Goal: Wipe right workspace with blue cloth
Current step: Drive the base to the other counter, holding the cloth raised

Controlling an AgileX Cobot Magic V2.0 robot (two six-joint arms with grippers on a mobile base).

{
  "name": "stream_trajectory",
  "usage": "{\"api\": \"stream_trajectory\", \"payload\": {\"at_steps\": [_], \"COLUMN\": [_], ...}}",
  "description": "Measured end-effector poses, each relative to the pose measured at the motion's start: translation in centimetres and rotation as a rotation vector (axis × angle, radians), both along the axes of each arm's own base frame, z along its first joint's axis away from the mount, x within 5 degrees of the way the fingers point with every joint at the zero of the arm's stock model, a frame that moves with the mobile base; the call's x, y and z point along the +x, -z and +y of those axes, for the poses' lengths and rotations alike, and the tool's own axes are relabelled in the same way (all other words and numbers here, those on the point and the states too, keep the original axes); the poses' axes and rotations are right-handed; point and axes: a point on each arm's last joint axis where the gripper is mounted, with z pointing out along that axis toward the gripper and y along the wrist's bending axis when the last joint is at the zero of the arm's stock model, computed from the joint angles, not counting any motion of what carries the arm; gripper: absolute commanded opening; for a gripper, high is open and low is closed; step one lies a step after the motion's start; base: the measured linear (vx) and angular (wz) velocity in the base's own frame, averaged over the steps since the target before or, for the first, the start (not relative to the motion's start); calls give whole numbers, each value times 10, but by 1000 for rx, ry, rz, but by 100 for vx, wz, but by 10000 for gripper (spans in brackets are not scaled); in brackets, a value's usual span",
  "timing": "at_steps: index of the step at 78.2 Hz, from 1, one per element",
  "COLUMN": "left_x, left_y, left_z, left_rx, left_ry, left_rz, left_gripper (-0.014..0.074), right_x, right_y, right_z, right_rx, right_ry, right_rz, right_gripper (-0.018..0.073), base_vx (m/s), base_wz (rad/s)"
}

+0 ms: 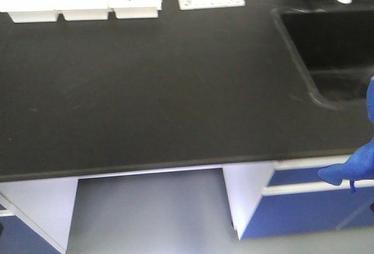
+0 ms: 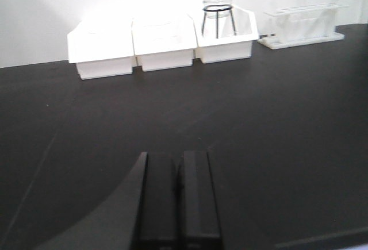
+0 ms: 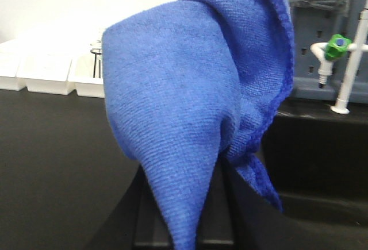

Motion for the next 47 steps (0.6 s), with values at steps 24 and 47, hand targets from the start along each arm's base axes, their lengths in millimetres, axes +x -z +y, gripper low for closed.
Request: {"api": "stream_trajectory", "payload": {"at_steps": [24,47], "left_x": [0,0], "left_y": [0,0], "left_z": [0,0], "left_rx": [0,0], "left_ry": [0,0], "left_rz": [0,0], "left_gripper": [-6,-6], "right_x": [0,0], "right_y": [0,0], "right_z": [0,0], "right_rx": [0,0], "right_ry": [0,0], "right_rz": [0,0], "right_gripper": [-8,-8], "base_vx": [-29,-31], "base_wz": [-39,-56]}}
